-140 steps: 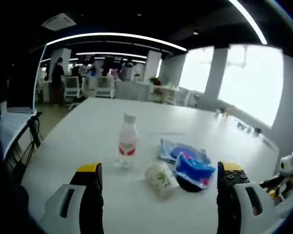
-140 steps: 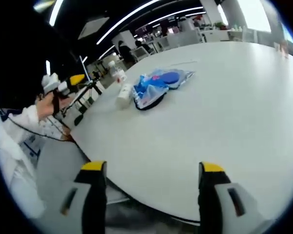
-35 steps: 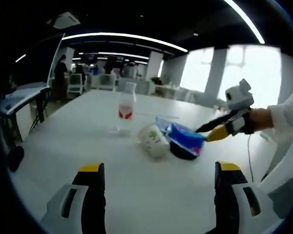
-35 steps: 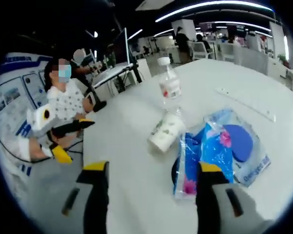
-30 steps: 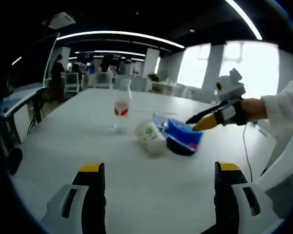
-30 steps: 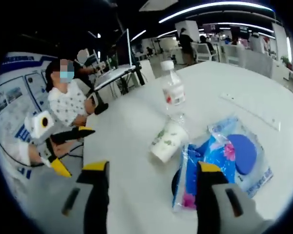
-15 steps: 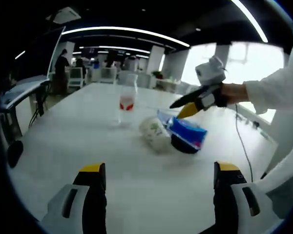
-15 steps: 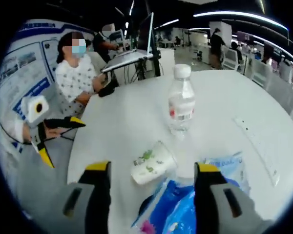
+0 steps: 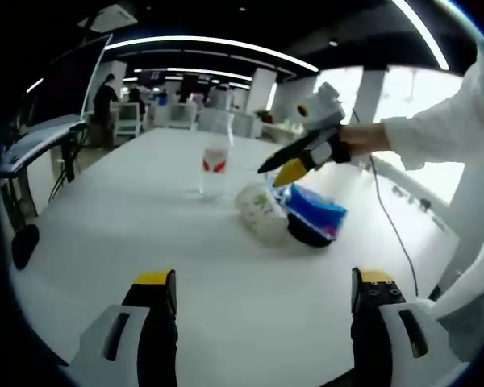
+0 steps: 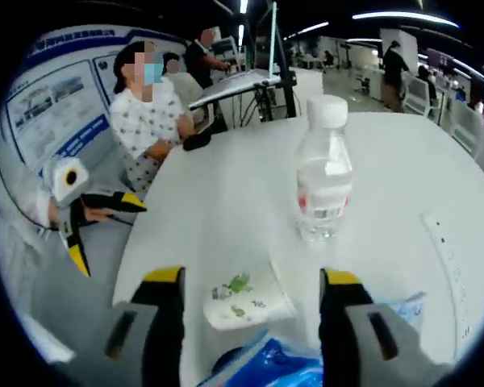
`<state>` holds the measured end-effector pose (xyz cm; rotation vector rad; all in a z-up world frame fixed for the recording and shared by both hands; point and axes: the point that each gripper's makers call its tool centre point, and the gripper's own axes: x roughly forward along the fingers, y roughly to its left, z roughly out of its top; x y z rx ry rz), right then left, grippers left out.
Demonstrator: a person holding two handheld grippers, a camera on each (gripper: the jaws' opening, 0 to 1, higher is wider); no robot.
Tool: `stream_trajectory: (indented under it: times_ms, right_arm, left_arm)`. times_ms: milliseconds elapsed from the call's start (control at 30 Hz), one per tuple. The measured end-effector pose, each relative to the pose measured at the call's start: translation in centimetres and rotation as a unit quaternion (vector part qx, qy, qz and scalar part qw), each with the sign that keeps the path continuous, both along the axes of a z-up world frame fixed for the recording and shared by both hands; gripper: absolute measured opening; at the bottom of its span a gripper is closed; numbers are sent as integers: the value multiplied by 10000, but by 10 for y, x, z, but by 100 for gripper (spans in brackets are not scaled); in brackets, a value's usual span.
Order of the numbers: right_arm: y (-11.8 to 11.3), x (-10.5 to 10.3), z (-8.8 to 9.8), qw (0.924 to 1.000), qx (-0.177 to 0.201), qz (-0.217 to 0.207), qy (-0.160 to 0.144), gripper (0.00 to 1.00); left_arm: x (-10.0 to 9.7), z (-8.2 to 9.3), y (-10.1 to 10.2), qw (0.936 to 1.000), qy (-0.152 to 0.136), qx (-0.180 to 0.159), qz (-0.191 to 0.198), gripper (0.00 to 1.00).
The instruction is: Arrange the tabletop items into an orderly group along one side of the table until the central work area is clear of visible clutter.
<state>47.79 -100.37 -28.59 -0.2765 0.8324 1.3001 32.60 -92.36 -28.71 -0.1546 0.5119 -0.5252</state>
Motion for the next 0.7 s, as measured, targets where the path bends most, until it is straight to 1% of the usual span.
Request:
stream_trajectory:
  times_ms: [67, 167, 233, 300, 333, 400, 433, 467, 500, 533, 567, 633, 667, 700]
  right_arm:
    - [0, 4, -5, 9999, 12, 10, 170, 63]
    - [-3, 6, -16, 9988, -69, 33, 481, 54]
    - [-3, 9, -21, 9982, -76, 20, 594, 53]
    - [-5, 12, -26, 9964, -83, -25, 848, 53]
    - [-5, 13, -28, 9958, -95, -16, 915, 52]
    - [-6, 16, -32, 9955, -144, 79, 934, 52]
    - [-5, 16, -33, 9946, -134, 102, 1022, 52]
    - [-4, 14, -33, 9932, -103, 114, 1152, 51]
    - [-3, 10, -34, 9901, -54, 151, 1396, 50]
    - [-2, 8, -37, 9885, -54, 163, 1504, 48]
    - [-2, 7, -38, 9883, -72, 158, 1512, 48]
    - [-3, 5, -44, 9895, -142, 175, 1431, 51]
    - [-4, 4, -46, 9891, -152, 200, 1452, 50]
    - [-4, 0, -47, 9873, -175, 226, 1566, 48]
  left_arm:
    - [0, 1, 0, 10000, -7, -40, 21, 86]
    - [0, -2, 1, 10000, 53, -2, 4, 86]
    - [0, -3, 1, 10000, 68, 4, 3, 86]
    - [0, -4, 2, 10000, 88, 3, 18, 86]
    - [0, -5, 3, 9999, 97, -5, 30, 86]
    - [0, -6, 4, 9999, 121, -34, 62, 86]
    - [1, -5, 4, 9999, 120, -42, 69, 86]
    - [1, -6, 4, 9999, 123, -46, 71, 86]
    - [1, -6, 4, 9999, 140, -47, 66, 86]
    - [0, -7, 3, 9998, 159, -40, 59, 85]
    - [0, -8, 3, 9998, 176, -32, 50, 85]
    - [0, -8, 4, 9998, 189, -20, 71, 85]
    - [0, -9, 5, 9997, 206, -4, 92, 84]
    - [0, -10, 6, 9997, 226, 7, 109, 84]
